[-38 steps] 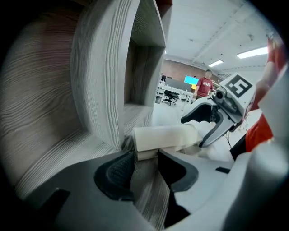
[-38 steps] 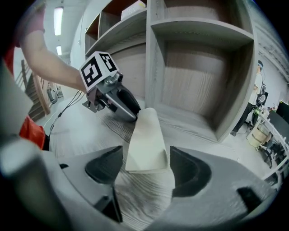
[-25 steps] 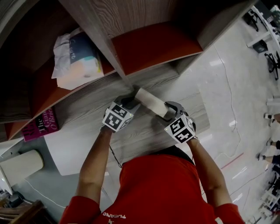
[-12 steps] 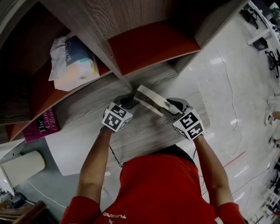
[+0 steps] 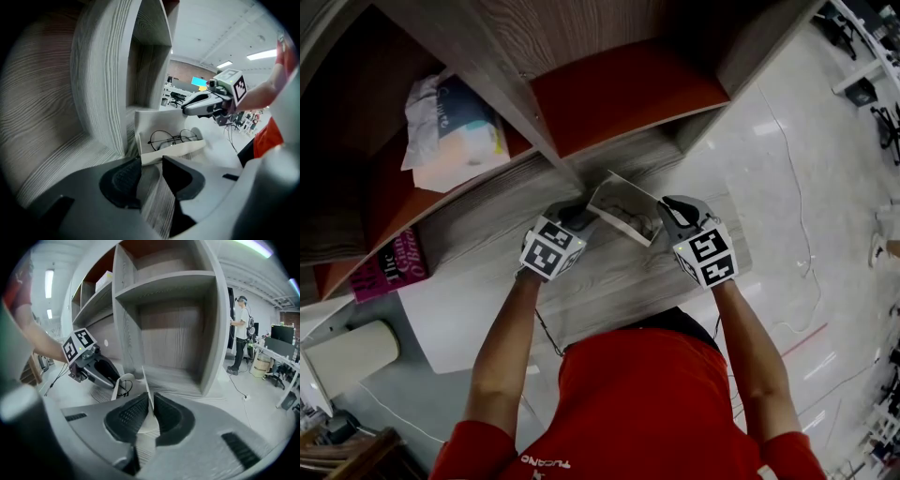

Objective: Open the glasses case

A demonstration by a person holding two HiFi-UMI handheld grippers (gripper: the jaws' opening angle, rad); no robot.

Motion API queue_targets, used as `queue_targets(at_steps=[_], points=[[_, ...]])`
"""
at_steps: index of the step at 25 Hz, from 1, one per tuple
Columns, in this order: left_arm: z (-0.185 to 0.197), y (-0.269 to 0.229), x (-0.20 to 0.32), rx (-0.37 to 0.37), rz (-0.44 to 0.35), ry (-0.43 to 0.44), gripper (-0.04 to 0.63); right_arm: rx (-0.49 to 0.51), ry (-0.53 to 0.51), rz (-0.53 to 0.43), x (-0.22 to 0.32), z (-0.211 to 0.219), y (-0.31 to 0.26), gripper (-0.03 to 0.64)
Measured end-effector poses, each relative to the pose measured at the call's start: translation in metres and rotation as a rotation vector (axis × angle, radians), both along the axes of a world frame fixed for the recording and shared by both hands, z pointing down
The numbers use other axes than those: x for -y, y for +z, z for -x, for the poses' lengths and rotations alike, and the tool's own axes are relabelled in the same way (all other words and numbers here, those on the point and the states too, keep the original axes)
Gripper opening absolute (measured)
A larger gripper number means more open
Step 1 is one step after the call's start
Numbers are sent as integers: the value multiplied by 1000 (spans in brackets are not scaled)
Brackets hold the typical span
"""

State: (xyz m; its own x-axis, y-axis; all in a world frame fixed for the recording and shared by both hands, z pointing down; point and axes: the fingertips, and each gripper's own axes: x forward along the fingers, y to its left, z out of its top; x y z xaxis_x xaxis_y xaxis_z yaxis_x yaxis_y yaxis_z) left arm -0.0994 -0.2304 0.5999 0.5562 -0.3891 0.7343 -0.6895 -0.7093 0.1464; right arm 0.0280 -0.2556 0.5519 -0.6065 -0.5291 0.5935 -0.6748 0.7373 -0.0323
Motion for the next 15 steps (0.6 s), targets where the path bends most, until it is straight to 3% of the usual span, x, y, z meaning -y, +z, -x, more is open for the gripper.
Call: queue_targets(at_steps=[15], points=[[-1, 0, 6, 8, -6, -42, 135, -11, 68, 11, 25, -17, 16, 49]])
